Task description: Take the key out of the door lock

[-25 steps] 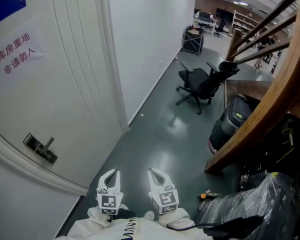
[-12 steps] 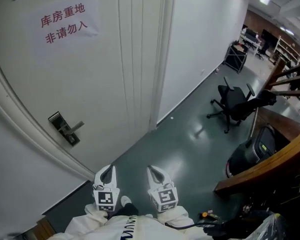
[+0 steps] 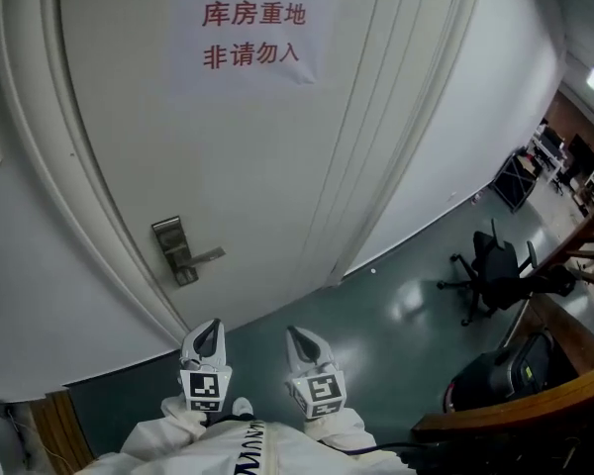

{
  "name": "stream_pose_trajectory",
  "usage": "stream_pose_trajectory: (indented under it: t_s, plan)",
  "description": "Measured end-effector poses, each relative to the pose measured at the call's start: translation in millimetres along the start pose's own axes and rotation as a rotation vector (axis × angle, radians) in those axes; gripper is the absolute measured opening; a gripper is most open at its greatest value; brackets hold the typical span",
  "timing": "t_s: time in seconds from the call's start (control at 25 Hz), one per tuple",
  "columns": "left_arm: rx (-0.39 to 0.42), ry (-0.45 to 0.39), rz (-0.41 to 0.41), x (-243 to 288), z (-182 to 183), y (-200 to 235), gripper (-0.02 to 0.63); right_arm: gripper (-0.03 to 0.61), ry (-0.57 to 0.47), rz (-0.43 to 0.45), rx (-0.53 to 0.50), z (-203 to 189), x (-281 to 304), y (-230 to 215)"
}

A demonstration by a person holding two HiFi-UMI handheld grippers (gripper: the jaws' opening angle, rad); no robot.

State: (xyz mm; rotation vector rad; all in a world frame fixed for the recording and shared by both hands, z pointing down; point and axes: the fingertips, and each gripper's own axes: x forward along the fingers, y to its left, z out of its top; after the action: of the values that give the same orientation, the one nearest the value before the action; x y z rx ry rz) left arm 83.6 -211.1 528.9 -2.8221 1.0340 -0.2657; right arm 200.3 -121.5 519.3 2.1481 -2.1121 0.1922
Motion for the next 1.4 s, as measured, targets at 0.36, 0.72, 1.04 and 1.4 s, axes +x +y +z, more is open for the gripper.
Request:
stream_pose_trajectory:
  t_s: [0.36, 0.72, 1.04, 1.4]
  plan:
    - [-0.036, 0.021, 0.192, -10, -12, 87, 0.0, 0.0, -0.016, 0.17, -0.049, 23, 80, 53]
    - [-0.051, 0.073, 0.365, -18, -21, 121, 0.0, 0.0, -0.016, 0.345, -0.071, 31, 132, 72]
    - [-0.172, 0.074, 0.488, -8, -26, 132, 0.002, 0.0, -0.011, 0.442, -0.077, 37, 157, 58]
    - [-0.203, 0.099, 0.51, 10, -30, 135, 0.104, 0.0, -0.007, 0.455, -0.069, 38, 170, 43]
